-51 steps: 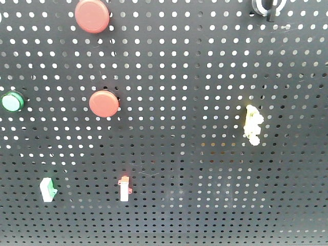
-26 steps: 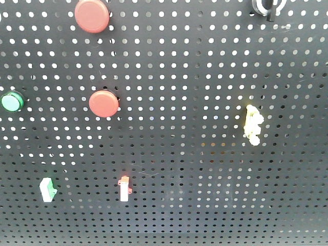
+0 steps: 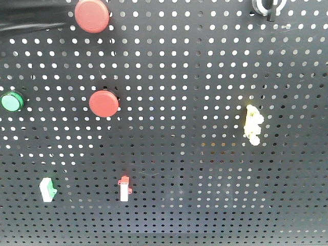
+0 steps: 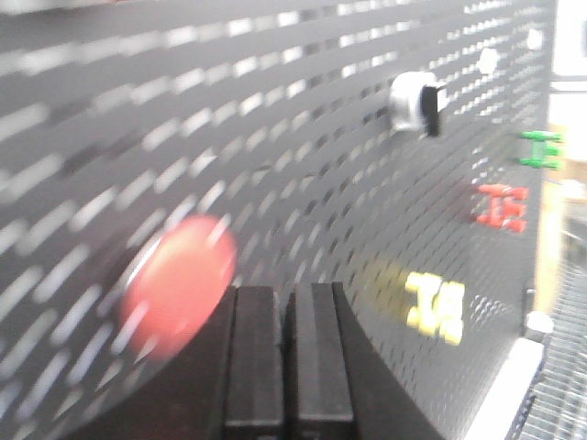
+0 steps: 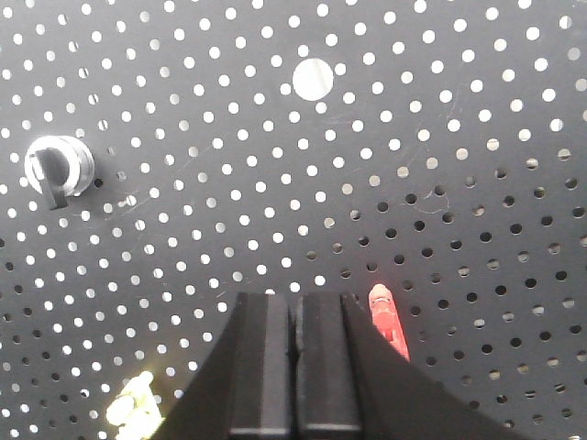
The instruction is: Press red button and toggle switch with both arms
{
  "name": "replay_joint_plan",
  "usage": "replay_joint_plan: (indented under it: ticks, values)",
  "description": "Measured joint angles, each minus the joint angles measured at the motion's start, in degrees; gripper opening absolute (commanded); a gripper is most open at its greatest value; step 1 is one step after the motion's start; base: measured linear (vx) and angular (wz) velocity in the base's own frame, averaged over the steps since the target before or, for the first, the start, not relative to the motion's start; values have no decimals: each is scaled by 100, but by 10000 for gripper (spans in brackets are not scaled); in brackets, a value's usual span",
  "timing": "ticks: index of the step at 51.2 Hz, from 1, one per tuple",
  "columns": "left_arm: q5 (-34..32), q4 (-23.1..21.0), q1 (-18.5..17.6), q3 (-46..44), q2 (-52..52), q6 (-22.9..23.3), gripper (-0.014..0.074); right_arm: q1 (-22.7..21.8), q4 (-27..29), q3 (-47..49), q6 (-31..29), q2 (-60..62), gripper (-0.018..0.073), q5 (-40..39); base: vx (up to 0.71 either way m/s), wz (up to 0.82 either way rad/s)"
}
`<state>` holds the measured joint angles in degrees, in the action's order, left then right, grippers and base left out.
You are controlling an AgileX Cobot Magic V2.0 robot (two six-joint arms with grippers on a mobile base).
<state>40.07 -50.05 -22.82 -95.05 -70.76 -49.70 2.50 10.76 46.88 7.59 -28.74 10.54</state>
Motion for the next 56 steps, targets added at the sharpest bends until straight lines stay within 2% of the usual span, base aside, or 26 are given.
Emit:
replay_joint_plan:
  ticks: [7,24,47,56]
  values:
    - [-145,262,-211,-220,-312,132,1,0,0,0,0,0,-3,0,0,0]
    - [-439,957,-264,-240,-430,715,1,0,0,0,0,0,-3,0,0,0]
    - [-539,1406,-270,-265,-412,1166,1,0,0,0,-221,0,-3,0,0,0]
    - [-594,1724,-288,-278,-493,1697,1,0,0,0,-221,0,-3,6,0,0]
